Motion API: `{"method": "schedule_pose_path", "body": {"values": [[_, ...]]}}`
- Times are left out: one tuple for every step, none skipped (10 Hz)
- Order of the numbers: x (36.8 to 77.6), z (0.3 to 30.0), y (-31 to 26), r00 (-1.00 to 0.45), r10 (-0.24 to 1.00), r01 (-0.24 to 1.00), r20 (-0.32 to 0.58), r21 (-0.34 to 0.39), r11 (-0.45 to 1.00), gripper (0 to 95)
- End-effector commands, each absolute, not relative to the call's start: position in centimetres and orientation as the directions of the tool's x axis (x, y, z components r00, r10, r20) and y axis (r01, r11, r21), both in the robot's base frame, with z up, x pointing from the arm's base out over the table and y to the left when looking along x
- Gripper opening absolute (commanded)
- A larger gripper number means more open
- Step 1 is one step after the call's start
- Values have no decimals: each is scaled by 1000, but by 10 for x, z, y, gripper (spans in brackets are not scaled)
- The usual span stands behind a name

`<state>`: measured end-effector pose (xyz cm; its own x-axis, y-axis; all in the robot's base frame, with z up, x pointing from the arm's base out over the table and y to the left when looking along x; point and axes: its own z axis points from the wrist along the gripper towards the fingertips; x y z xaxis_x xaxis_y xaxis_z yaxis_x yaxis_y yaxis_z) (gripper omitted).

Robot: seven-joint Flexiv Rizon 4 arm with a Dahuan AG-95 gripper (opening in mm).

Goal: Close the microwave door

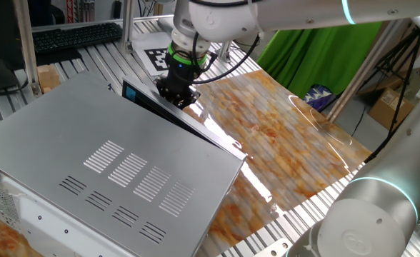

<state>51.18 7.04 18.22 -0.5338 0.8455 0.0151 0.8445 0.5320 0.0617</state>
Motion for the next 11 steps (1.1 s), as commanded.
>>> {"method": "schedule_pose_path", "body": {"values": [[512, 182, 70, -532, 846, 845, 18, 60, 531, 0], [513, 182, 70, -526, 851, 850, 18, 56, 524, 0], [513, 180, 72, -521, 854, 853, 14, 51, 519, 0], [514, 179, 73, -520, 854, 853, 12, 50, 519, 0], [514, 179, 73, -517, 856, 855, 13, 51, 516, 0], [515, 179, 74, -513, 858, 858, 14, 51, 512, 0], [514, 180, 75, -509, 860, 860, 14, 51, 508, 0], [514, 181, 77, -502, 865, 864, 16, 51, 500, 0], [512, 182, 80, -497, 868, 867, 19, 51, 495, 0], [511, 183, 82, -493, 870, 869, 20, 51, 492, 0], [510, 183, 85, -488, 873, 872, 21, 51, 487, 0]]}}
